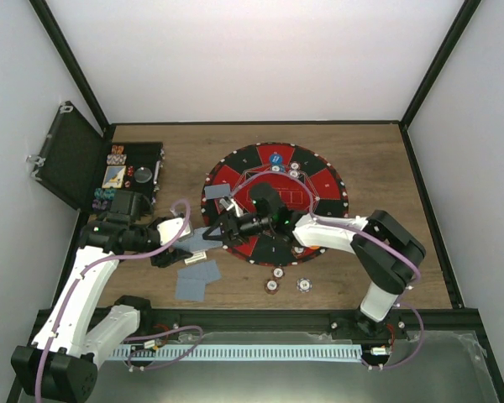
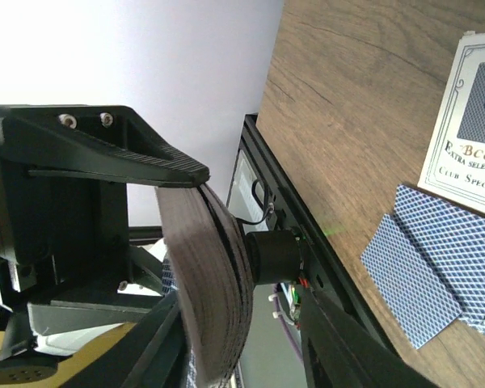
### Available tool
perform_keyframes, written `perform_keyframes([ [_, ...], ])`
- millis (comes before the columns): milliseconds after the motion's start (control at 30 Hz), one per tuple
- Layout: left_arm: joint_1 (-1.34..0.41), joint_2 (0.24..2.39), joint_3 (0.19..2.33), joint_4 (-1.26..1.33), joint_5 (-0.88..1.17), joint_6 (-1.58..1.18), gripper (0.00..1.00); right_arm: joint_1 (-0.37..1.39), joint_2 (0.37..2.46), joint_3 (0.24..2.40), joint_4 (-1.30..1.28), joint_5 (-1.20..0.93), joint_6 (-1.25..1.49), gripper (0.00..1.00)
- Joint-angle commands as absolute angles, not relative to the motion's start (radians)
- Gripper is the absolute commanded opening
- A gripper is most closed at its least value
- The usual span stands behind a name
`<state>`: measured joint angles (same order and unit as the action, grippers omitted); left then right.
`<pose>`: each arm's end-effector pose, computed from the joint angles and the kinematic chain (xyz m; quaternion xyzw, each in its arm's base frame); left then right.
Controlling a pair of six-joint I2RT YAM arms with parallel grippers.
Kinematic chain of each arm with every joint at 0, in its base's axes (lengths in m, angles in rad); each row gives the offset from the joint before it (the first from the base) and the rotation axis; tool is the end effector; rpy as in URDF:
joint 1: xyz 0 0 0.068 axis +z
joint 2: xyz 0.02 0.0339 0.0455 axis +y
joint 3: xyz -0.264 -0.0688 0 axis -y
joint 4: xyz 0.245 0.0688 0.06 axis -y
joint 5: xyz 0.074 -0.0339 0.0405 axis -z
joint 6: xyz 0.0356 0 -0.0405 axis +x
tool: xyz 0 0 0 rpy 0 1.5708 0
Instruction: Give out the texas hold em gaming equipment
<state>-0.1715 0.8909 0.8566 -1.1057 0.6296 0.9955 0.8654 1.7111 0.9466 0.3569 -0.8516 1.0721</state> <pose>0.1382 -0.0452 0.2770 0.5670 0.7387 -0.1958 0.3073 0.2161 0.2951 0.2100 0.1472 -0.7803 -0.6078 0.0011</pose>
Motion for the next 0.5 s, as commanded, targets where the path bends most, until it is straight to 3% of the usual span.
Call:
perform_keyframes([
  [0, -0.17, 0.887, 0.884, -1.095, 0.674, 1.002, 0.04, 0.857, 1.656, 0.932, 0.347, -0.827, 1.083, 0.32],
  [267, -0.17, 0.885, 0.876, -1.094, 0.661, 1.002, 0.04, 0.856, 1.598, 0.949, 0.282, -0.798, 1.059, 0.12],
  [467, -0.169, 0.884, 0.876, -1.096, 0.657, 1.004, 0.04, 0.841, 1.565, 0.93, 0.226, -0.787, 1.032, 0.07],
])
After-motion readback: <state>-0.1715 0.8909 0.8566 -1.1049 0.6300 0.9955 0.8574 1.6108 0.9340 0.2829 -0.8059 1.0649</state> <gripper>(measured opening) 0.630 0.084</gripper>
